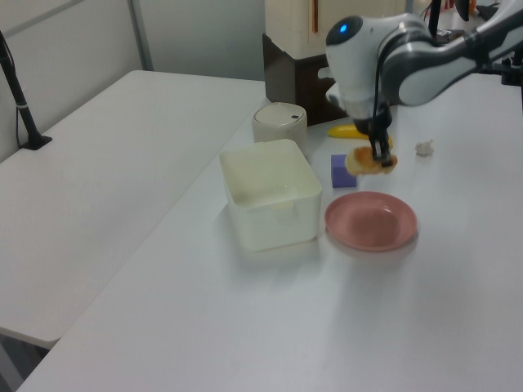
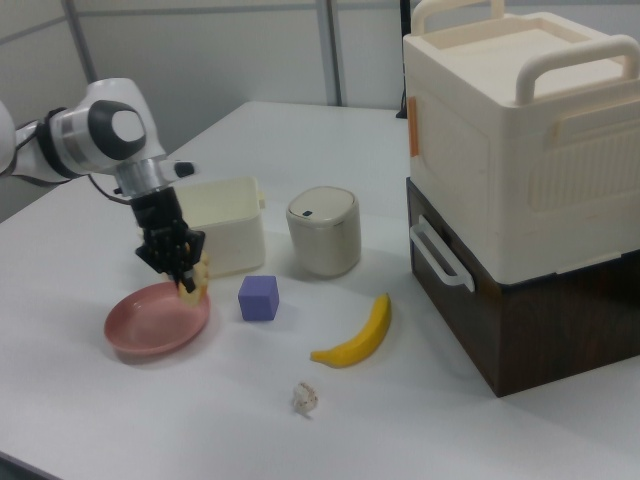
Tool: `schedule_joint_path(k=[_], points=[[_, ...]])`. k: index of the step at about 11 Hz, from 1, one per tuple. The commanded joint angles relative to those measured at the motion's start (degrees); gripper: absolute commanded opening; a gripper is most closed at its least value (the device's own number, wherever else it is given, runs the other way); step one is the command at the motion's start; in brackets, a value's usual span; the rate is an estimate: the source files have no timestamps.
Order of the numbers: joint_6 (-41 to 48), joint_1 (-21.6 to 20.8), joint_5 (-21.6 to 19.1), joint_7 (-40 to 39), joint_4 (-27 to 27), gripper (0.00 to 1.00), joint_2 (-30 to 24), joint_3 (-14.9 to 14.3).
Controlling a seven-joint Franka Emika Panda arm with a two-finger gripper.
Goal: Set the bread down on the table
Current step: 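Carry the bread roll past the plate rim and lower it onto the table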
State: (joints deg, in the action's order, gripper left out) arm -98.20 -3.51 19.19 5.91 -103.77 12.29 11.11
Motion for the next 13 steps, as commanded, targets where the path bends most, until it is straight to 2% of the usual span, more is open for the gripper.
schedule_joint_path(k=[1, 6, 9, 10, 11, 12, 13], points=[[0.6, 4.4, -0.4, -2.3, -2.1, 0.00, -1.1, -0.3], [0.6, 9.5, 1.2, -4.0, -6.3, 0.00, 0.2, -0.3], [0.4, 11.9, 3.0, -4.1, -6.8, 0.00, 1.9, -0.3], [0.4, 13.1, 3.2, -4.0, -6.8, 0.08, 2.7, -0.4], [0.4, 13.3, 3.2, -3.7, -6.6, 0.64, 2.7, -0.4], [0.4, 13.2, 3.7, -3.3, -6.4, 0.89, 2.7, -0.4], [0.4, 13.0, 4.7, -3.2, -6.4, 1.00, 2.7, -0.4]])
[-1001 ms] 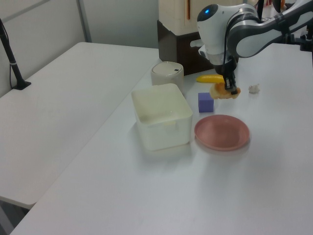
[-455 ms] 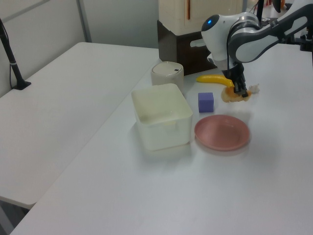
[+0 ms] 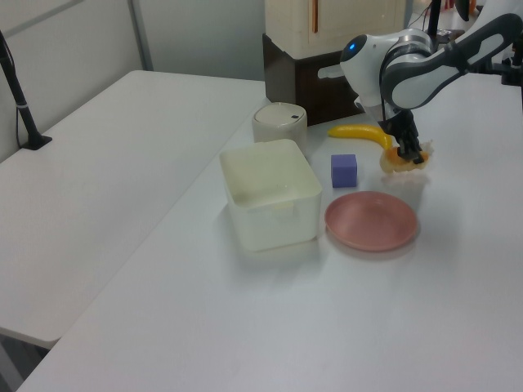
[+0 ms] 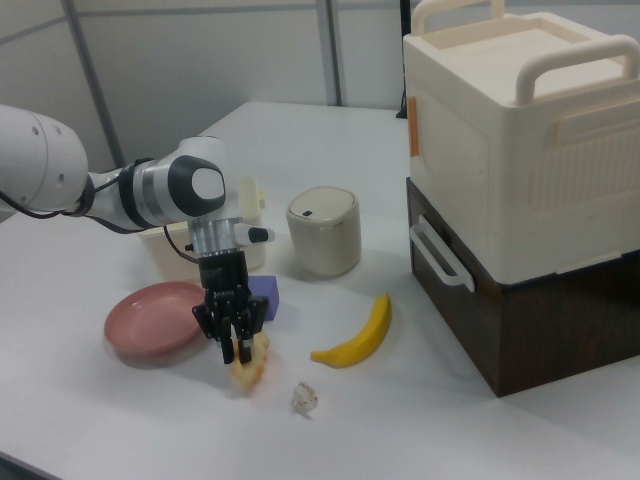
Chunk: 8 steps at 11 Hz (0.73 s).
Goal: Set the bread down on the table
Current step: 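Carry the bread roll past the plate rim and lower it onto the table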
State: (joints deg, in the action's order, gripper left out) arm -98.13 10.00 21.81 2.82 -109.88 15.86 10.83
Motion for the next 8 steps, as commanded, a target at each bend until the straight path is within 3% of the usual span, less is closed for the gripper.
schedule_joint_path(k=[1, 3, 5, 8], points=[[0.3, -0.5, 2.5, -0.1, -0.3, 1.00, -0.8, -0.1], [0.5, -0.3, 2.5, -0.1, -0.1, 1.00, -1.1, -0.1], [0.6, 0.8, 0.6, 0.1, 4.7, 1.00, -4.0, -0.1], [0.6, 6.9, -16.6, -0.1, 19.1, 1.00, -7.5, -1.3]])
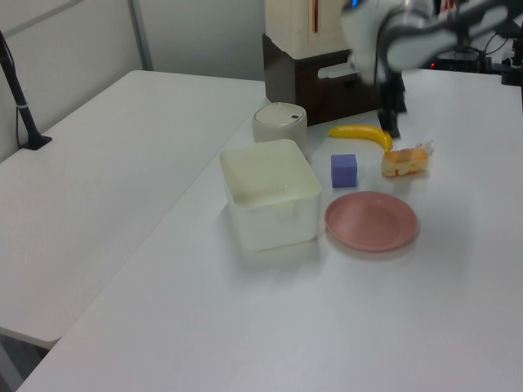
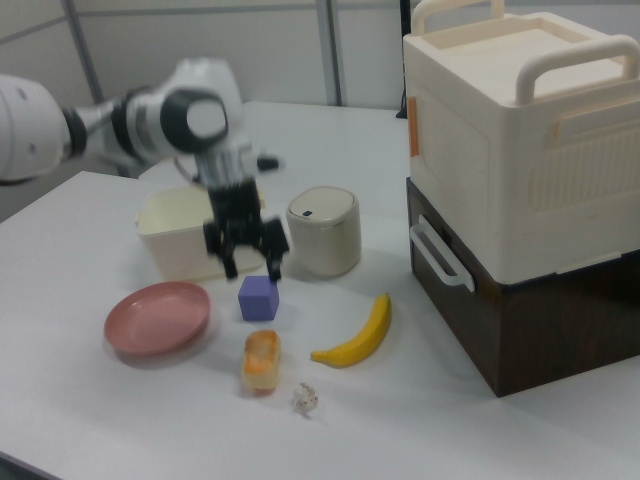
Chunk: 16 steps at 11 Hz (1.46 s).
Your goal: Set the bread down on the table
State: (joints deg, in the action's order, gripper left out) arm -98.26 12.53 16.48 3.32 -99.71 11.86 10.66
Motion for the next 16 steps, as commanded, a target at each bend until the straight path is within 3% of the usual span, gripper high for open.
schedule_joint_path(k=[1, 3, 4, 5, 6, 7, 8, 11, 16], points=[[0.7, 5.9, -17.2, -0.6, 13.4, 1.00, -3.6, -2.0], [0.4, 6.4, -23.5, -0.8, 16.4, 1.00, -5.1, -3.8], [0.5, 5.7, -21.7, -0.9, 16.4, 1.00, -6.6, -3.2], [0.5, 3.4, -17.1, -1.0, 16.1, 1.00, -7.9, -2.7], [0.6, 0.6, -17.6, -0.8, 16.4, 1.00, -8.2, -2.7], [2.1, 0.1, -21.4, -1.0, 16.7, 1.00, -9.0, -2.8], [6.2, -0.2, -22.3, -1.4, 17.0, 1.00, -9.6, -2.7], [15.3, 0.0, -22.2, -4.8, 20.2, 1.00, -9.1, -2.8], [15.7, 0.3, -21.5, -4.5, 19.4, 1.00, -9.1, -2.8]])
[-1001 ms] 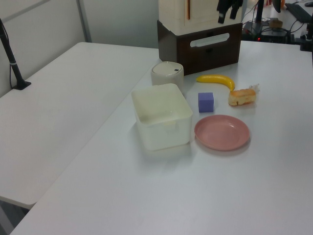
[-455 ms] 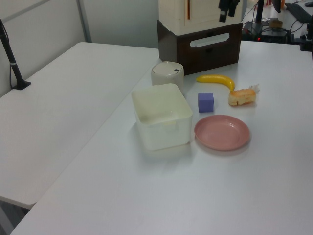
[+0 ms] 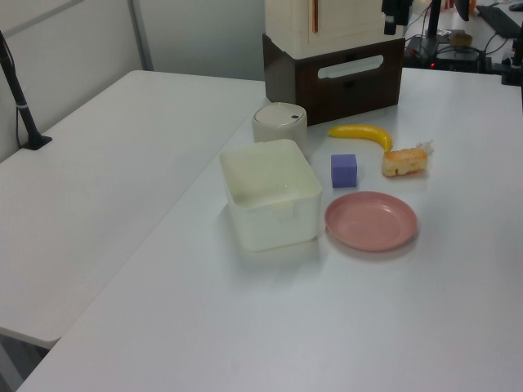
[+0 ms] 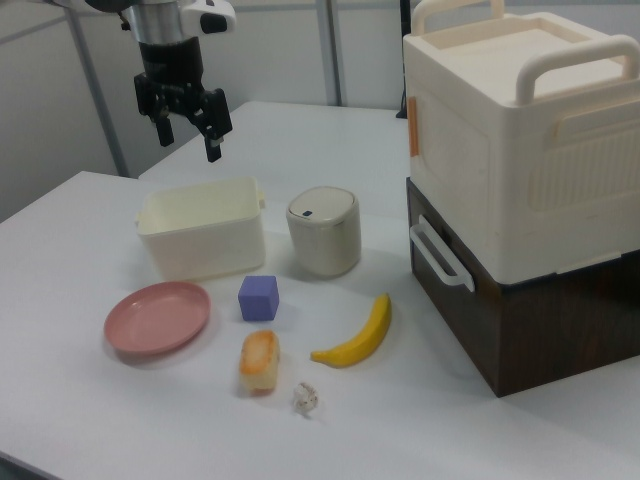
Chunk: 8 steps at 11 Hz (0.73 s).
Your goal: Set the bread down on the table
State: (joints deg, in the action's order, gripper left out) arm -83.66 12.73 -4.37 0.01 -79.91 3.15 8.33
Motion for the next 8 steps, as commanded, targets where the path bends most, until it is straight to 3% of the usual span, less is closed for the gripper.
schedule_joint_path(k=[1, 3, 8], points=[[1.0, 0.2, -0.7, -1.0, -0.4, 1.00, -0.3, -0.4], [-4.8, 0.1, -1.1, -1.1, -1.7, 1.00, 1.0, -0.4], [-5.5, -0.2, -1.3, -1.0, -2.6, 1.00, 2.1, -0.3]])
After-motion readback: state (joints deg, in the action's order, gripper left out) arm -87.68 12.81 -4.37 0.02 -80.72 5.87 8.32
